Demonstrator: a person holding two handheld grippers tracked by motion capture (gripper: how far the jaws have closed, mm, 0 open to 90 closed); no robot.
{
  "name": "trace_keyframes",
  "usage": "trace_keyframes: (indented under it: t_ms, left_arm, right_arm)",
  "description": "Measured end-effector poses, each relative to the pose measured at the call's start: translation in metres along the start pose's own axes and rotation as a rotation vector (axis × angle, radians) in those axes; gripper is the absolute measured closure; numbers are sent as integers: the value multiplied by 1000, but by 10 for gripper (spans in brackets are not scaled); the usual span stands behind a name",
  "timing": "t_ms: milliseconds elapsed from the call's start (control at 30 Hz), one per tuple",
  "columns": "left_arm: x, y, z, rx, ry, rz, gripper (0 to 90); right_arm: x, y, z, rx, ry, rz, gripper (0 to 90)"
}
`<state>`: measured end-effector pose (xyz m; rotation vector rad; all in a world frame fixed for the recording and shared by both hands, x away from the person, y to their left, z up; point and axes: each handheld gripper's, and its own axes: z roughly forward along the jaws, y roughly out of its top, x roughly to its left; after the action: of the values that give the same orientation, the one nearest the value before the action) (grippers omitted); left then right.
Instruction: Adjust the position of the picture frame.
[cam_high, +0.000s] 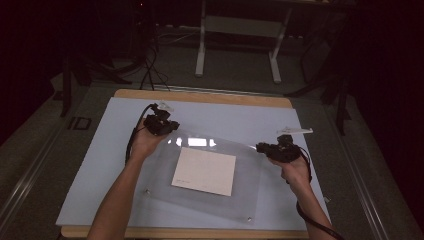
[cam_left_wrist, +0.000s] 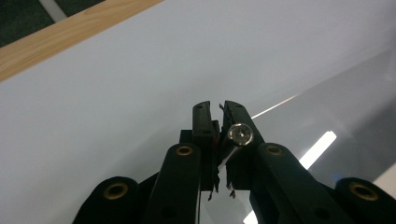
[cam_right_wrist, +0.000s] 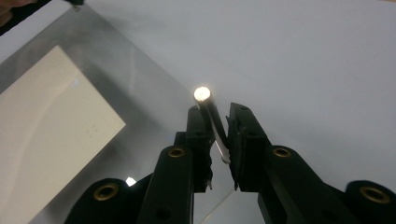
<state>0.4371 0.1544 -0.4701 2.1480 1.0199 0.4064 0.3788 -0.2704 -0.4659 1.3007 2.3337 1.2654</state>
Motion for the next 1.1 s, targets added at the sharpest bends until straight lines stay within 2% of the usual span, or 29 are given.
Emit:
trace_keyframes:
  t_ms: [133, 333, 400, 667, 867, 967, 1100]
  left_arm:
    - [2, -12, -12, -4, 13, -11, 839]
    - [6, -27, -13, -5, 5, -45, 836]
    - [8, -34, -11, -2, 3, -69, 835]
    - [12, -36, -6, 8, 10, -98, 832]
    - [16, -36, 4, 27, 29, -113, 829]
    - [20, -37, 12, 35, 44, -140, 828]
    - [25, -38, 18, 29, 47, -170, 827]
  right_arm:
    - [-3, 10, 14, 19, 16, -8, 801]
    - [-7, 17, 35, 53, 20, 0, 803]
    - [-8, 20, 41, 64, 20, -3, 803]
    - [-17, 27, 60, 88, 14, 16, 805]
    - [-27, 30, 75, 110, -4, 41, 806]
    - [-28, 31, 84, 130, -15, 38, 807]
    - [-30, 31, 89, 130, -18, 55, 806]
